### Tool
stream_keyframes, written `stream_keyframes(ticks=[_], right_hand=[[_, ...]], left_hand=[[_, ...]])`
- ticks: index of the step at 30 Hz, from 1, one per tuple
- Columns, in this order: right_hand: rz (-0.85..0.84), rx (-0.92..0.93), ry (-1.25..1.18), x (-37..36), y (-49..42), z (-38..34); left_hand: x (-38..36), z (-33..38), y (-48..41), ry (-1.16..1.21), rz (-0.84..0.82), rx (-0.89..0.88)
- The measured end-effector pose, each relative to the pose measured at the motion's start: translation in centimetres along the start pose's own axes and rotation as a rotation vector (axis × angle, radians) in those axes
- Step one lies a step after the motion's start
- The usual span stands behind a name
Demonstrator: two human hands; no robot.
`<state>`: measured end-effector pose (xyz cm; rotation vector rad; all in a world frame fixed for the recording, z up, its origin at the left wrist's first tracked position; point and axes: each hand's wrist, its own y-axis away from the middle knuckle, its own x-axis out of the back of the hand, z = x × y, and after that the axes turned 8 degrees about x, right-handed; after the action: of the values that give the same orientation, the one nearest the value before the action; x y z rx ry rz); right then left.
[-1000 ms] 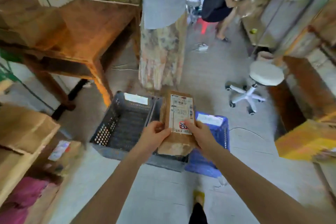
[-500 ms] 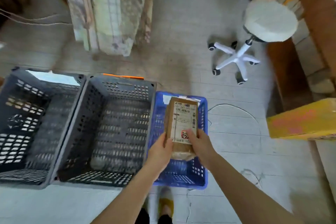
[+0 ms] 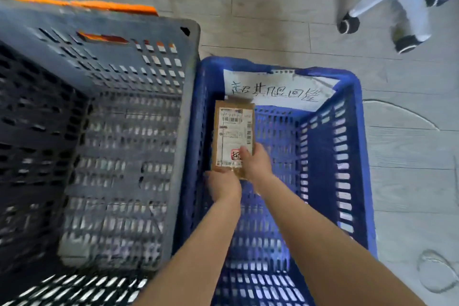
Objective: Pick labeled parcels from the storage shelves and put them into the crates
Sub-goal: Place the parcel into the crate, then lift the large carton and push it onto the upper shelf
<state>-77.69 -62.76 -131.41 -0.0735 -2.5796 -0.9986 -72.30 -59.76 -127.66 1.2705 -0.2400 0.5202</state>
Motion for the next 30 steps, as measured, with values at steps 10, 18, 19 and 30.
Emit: stream_keyframes(ticks=[10,18,19,30], right_hand=[[-0.044,-0.001,0.186,6.4,10.8,-7.0],[-0.343,0.205,0.294,8.8,29.0,-25.6],[-0.392,0.267,0.294,8.1,31.7,-28.6],[-0.843,0.813,0.213,-8.4,69.2,-48.3]], left_hand=[[8.2,1.1,10.9,-0.014,-0.199,-0.093],[29.3,4.8,27.9,0.160,-0.102,-0.169],[32.5,5.3,29.9,0.174,-0.058,-0.199],[71.8,-5.0,48.7,0.709,0.400,-0.446]])
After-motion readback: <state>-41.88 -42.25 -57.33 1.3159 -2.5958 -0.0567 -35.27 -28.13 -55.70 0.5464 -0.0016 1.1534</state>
